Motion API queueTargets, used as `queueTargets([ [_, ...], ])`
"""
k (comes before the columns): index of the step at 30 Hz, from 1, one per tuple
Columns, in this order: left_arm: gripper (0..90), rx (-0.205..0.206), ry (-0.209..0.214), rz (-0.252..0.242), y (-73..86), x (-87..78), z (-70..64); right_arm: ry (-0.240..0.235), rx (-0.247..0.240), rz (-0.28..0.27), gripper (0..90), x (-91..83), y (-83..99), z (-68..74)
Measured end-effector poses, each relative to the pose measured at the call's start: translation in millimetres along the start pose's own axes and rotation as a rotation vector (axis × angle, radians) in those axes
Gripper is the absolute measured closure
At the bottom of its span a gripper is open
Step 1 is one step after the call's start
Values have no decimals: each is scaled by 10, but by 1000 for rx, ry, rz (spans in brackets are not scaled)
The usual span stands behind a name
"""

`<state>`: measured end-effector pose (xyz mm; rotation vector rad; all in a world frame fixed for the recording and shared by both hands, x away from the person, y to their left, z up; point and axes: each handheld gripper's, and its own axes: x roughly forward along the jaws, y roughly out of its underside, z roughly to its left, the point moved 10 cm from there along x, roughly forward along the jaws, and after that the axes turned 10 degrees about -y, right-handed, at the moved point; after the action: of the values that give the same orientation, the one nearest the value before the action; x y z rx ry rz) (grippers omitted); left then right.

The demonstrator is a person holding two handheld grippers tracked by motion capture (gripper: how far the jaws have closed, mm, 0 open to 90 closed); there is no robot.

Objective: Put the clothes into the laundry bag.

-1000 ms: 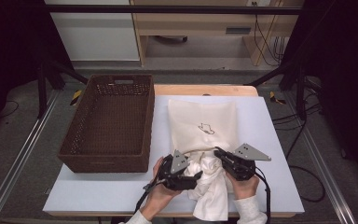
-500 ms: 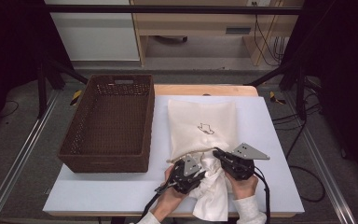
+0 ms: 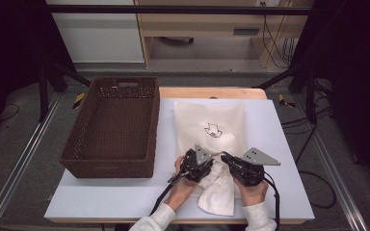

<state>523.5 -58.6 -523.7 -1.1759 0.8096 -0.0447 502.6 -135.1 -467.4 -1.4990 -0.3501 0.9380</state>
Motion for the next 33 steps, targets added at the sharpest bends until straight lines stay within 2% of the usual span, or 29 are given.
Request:
queueTargets([
  [2, 602, -7, 10, -9, -4, -88, -5, 0, 4, 4, 873, 6, 16, -13],
  [5, 411, -20, 84, -29, -24, -306, -51, 6, 4, 0, 873, -7, 12, -33],
  [7, 342, 2, 120, -51, -34, -472, -110, 8, 6, -2, 872, -20, 6, -41],
  [9, 295, 37, 136, -54, 3, -575, -186, 10, 7, -6, 873, -23, 1, -48],
  [11, 275, 56, 145, -16, 97, -555, -264, 9, 9, -5, 872, -20, 2, -48],
  [13, 265, 79, 152, 33, 211, -433, -332, 9, 7, -2, 872, -19, 4, -44],
  [15, 263, 65, 165, 73, 282, -289, -389, 9, 8, 0, 872, -18, 7, -42],
  [16, 272, 66, 155, 68, 281, -241, -400, 7, 7, 2, 872, -18, 9, -43],
  [17, 320, 70, 135, 61, 268, -208, -400, 7, 7, 1, 872, -15, 9, -45],
  [19, 456, 79, 106, 70, 230, -174, -391, 6, 10, 1, 872, -7, 13, -50],
  [21, 589, 95, 112, 87, 199, -157, -388, 4, 8, 4, 872, 0, 20, -51],
  [23, 722, 99, 121, 73, 146, -158, -380, 4, 12, 6, 872, 0, 20, -48],
  [24, 757, 100, 121, 72, 123, -156, -376, 4, 9, 3, 872, -5, 13, -51],
  [25, 776, 94, 124, 63, 93, -153, -377, 6, 10, 2, 872, -14, 8, -50],
  [28, 791, 83, 97, 38, -7, -126, -337, 11, 8, -9, 873, -42, -15, -65],
  [30, 792, 86, 55, 21, -70, -68, -285, 12, 16, -18, 873, -63, -31, -67],
  [33, 784, 96, -15, 30, -59, 137, -188, 13, 18, -26, 873, -82, -49, -65],
])
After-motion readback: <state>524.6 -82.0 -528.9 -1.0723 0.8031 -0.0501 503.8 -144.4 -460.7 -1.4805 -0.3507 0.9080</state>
